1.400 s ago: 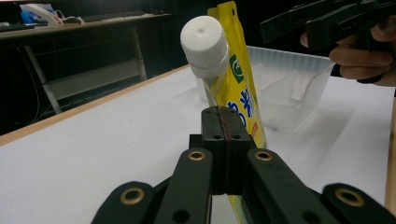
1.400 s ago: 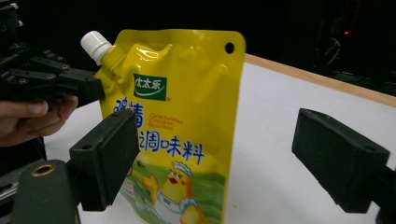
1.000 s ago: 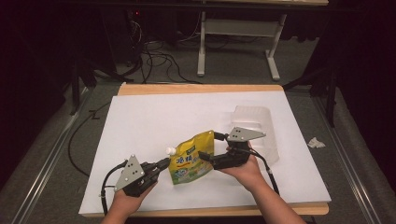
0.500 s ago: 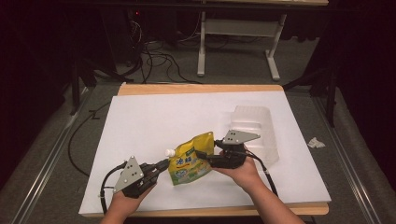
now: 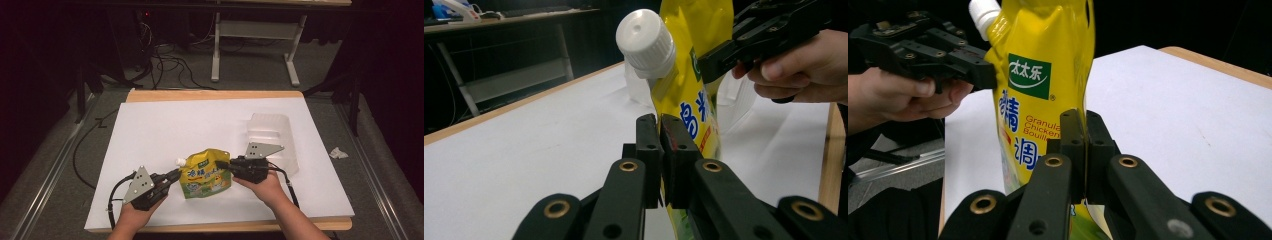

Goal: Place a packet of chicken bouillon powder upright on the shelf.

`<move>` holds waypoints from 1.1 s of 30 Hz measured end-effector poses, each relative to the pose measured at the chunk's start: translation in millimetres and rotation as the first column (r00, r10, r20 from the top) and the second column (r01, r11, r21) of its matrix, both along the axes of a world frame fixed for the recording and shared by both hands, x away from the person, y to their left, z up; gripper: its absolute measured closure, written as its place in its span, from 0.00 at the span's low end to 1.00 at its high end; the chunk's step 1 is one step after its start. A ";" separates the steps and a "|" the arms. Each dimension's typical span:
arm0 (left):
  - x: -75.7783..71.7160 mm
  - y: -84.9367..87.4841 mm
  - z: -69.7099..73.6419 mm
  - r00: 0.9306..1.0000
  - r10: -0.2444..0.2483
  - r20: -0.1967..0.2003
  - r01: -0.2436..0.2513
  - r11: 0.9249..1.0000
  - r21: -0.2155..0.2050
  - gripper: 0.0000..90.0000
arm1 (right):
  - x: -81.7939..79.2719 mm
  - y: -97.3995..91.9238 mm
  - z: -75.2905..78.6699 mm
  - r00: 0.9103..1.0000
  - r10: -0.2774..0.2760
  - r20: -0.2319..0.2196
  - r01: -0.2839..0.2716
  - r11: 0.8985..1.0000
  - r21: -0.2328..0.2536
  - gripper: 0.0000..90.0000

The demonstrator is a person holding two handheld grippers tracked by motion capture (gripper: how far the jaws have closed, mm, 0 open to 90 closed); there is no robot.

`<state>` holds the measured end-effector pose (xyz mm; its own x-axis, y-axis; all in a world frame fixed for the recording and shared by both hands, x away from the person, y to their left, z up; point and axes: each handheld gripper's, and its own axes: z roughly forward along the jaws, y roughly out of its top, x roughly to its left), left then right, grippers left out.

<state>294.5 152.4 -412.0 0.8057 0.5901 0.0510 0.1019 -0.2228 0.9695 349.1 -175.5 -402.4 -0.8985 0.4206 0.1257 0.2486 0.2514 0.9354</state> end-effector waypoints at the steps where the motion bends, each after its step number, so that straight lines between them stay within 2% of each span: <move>1: 0.5 -0.2 -0.2 1.000 0.007 -0.001 -0.007 1.000 0.004 0.95 | -0.4 -0.4 0.2 1.000 0.003 0.001 -0.003 1.000 -0.002 1.00; 5: 1.8 0.6 -1.2 1.000 0.023 -0.005 -0.023 1.000 -0.001 0.87 | -2.4 -1.8 0.5 1.000 0.023 0.013 -0.023 1.000 -0.002 1.00; 9: 4.8 4.2 -1.1 0.999 0.032 -0.029 -0.032 0.999 -0.020 0.71 | -3.6 -3.7 -0.2 0.999 0.042 0.008 -0.043 0.999 0.014 1.00; 13: 6.4 8.6 -1.0 0.998 0.042 -0.046 -0.044 0.999 -0.032 0.61 | -5.4 -4.0 0.4 0.999 0.049 0.000 -0.049 0.999 0.018 1.00; 19: 9.1 18.9 -1.1 0.996 0.046 -0.073 -0.050 0.997 -0.053 0.54 | -7.3 -4.9 -0.1 0.999 0.036 -0.021 -0.035 0.999 0.025 1.00; 22: 10.4 23.8 -1.5 0.995 0.063 -0.075 -0.066 0.997 -0.039 0.52 | -7.1 -6.3 -1.1 0.999 0.028 -0.032 -0.027 0.999 0.029 1.00; 28: 14.1 35.4 -3.1 0.991 0.103 -0.081 -0.107 0.993 -0.052 0.51 | -7.6 -8.1 -2.5 0.999 0.030 -0.045 -0.028 0.999 0.046 1.00; 30: 15.8 40.2 -4.4 0.989 0.125 -0.084 -0.130 0.990 -0.059 0.50 | -8.0 -8.2 -2.7 0.998 0.032 -0.048 -0.029 0.998 0.051 1.00; 33: 21.3 48.3 -11.0 0.978 0.183 -0.104 -0.189 0.981 -0.049 0.49 | -9.2 -7.5 -2.2 0.998 0.041 -0.046 -0.038 0.997 0.060 1.00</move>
